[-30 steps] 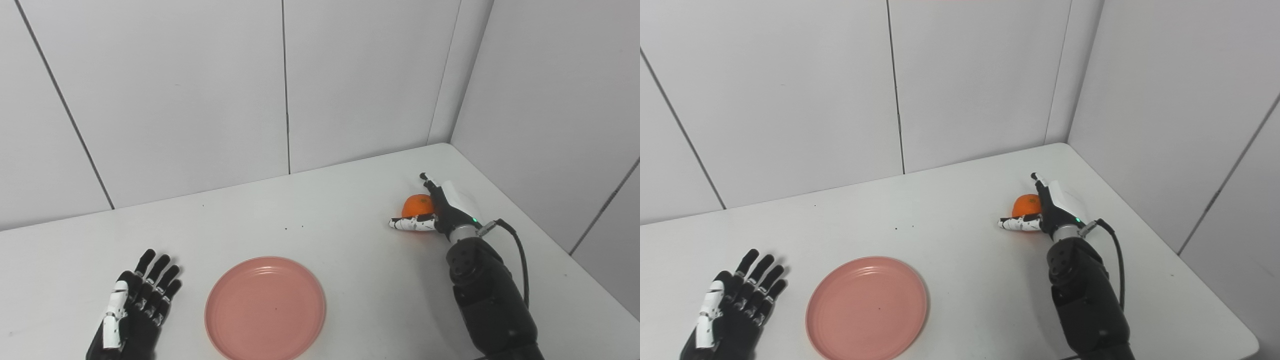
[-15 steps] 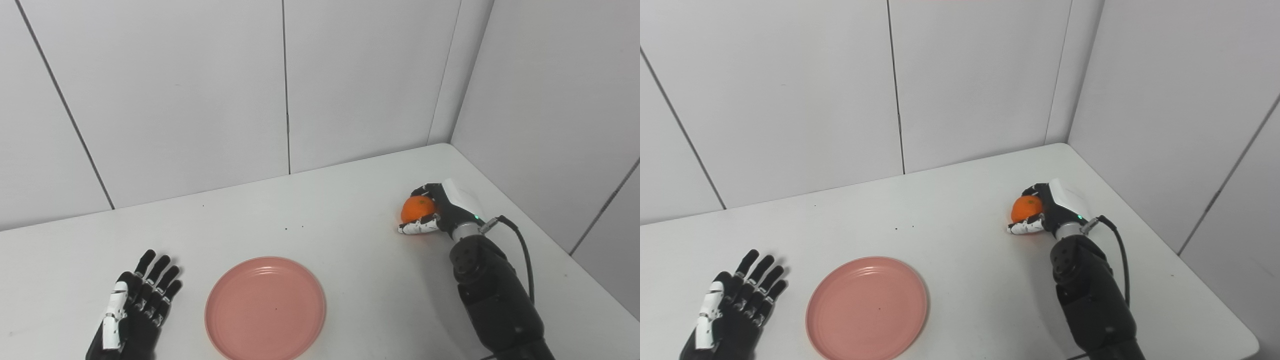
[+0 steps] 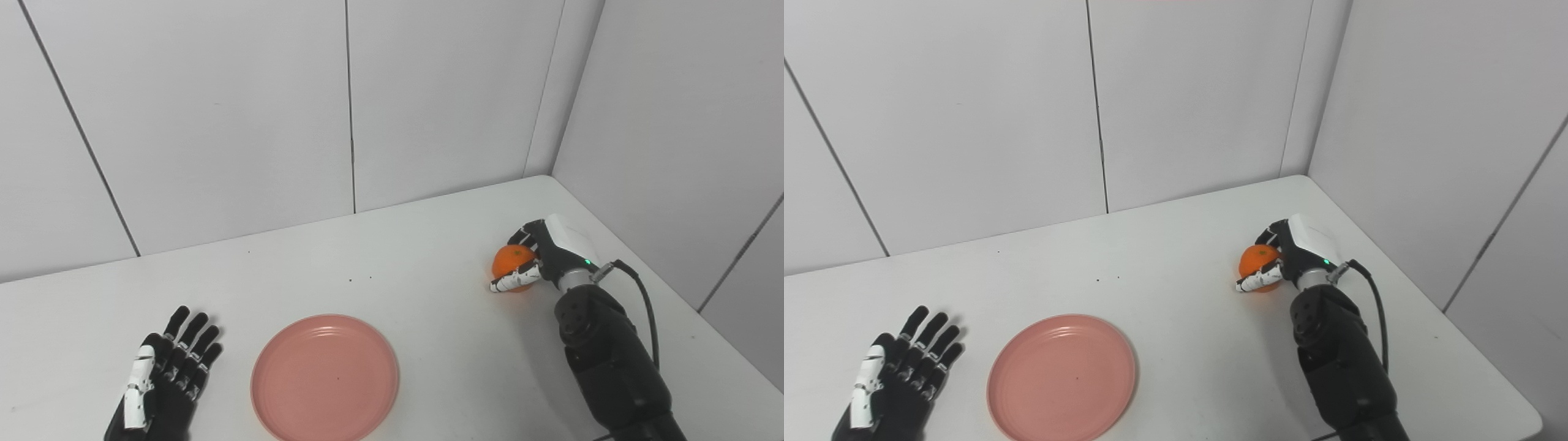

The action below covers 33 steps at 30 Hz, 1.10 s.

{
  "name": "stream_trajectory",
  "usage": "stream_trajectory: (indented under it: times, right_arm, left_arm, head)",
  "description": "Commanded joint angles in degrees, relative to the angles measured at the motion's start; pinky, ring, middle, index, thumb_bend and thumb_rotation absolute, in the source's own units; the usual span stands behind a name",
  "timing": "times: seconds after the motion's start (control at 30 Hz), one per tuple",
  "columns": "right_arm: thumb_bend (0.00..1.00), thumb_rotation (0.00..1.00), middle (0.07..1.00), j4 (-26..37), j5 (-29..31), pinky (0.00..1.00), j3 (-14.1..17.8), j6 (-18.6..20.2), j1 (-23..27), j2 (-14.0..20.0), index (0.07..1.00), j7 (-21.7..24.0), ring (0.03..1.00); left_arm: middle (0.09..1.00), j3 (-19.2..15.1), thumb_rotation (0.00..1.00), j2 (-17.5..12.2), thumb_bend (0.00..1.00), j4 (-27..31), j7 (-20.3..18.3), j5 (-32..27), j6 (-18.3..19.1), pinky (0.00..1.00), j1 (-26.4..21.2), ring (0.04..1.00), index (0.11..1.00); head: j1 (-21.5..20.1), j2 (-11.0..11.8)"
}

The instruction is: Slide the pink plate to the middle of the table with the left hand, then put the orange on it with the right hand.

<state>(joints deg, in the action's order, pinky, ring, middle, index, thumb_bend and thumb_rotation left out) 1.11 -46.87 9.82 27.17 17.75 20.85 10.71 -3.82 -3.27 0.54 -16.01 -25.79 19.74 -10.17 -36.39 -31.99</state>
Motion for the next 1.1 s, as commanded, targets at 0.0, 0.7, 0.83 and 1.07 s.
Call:
stream_trajectory:
  times: [0.0, 0.7, 0.83, 1.07]
  right_arm:
    - [0.52, 0.13, 0.465, 3.8, -1.5, 0.29, 1.1, -0.3, 1.6, 0.6, 0.484, -0.6, 0.372]
    - [0.53, 0.0, 0.459, 26.0, -3.3, 0.34, -2.6, -0.4, 3.8, -4.2, 0.502, 6.4, 0.4]
    - [0.53, 0.0, 0.455, 28.3, -4.7, 0.32, -6.5, -0.4, 4.2, -6.3, 0.508, 7.1, 0.397]
    - [0.53, 0.0, 0.43, 29.8, -5.7, 0.29, -12.8, -1.4, 4.2, -9.2, 0.519, 7.7, 0.364]
  left_arm:
    - [0.963, 0.2, 1.0, -0.2, 0.28, -1.6, 1.6, 0.6, 3.3, 0.98, 1.4, 0.955, 0.957]
    - [0.931, 2.4, 1.0, 2.2, 0.31, -0.9, 2.7, 2.3, 0.9, 0.94, 2.6, 0.923, 0.926]
    - [0.925, 3.4, 1.0, 3.5, 0.33, 0.5, 4.5, 4.2, 1.2, 0.92, 3.1, 0.916, 0.915]
    - [0.93, 4.7, 1.0, 4.7, 0.36, 1.6, 5.2, 5.8, 0.7, 0.93, 3.5, 0.919, 0.919]
  head:
    - [0.1, -0.1]
    - [10.0, -1.6]
    - [14.7, -2.5]
    - [19.1, -3.7]
